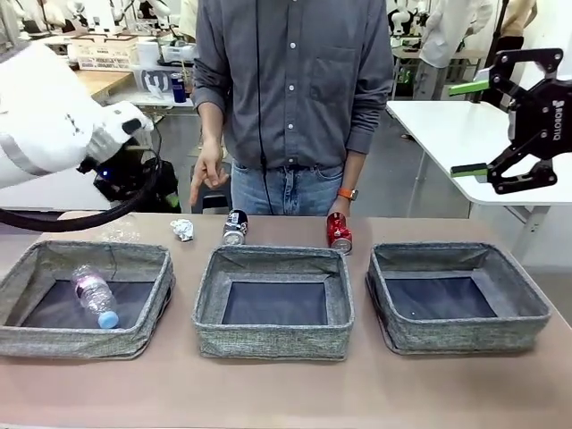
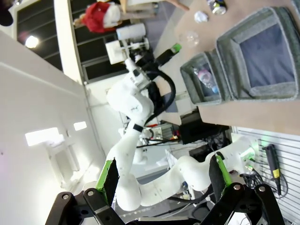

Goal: Sort the waste into the appropriate baskets.
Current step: Pick up the waste item pointed out by the person.

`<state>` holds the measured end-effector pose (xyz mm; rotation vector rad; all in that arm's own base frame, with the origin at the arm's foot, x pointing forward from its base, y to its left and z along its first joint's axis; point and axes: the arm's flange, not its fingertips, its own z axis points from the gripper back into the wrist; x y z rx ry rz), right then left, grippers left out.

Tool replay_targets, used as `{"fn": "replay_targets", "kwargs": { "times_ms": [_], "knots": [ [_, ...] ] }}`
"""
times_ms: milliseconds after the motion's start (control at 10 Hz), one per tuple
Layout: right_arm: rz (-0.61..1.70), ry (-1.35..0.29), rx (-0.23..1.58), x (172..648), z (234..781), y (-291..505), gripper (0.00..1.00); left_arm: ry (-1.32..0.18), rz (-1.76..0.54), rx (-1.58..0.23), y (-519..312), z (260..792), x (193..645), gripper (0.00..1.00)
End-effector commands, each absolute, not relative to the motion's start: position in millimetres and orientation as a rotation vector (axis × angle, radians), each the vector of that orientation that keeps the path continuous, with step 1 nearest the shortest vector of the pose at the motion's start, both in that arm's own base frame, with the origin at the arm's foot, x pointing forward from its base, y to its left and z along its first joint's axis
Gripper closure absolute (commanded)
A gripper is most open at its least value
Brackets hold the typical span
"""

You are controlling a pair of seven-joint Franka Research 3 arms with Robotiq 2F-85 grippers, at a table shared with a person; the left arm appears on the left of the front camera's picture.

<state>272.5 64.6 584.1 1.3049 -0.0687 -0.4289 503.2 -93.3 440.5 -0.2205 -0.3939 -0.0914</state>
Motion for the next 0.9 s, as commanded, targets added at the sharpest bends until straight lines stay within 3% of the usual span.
{"fn": "replay_targets", "kwargs": {
  "times_ms": [0,500,800],
  "knots": [
    [-0.427,-0.072,1.327,273,585,67,0.00,-0.257,-0.013,-0.106,-105,459,533,0.00],
    [-0.427,-0.072,1.327,273,585,67,0.00,-0.179,-0.030,-0.092,-112,406,601,0.00],
    [-0.427,-0.072,1.327,273,585,67,0.00,-0.188,-0.046,-0.094,-123,369,618,0.00]
  ]
}}
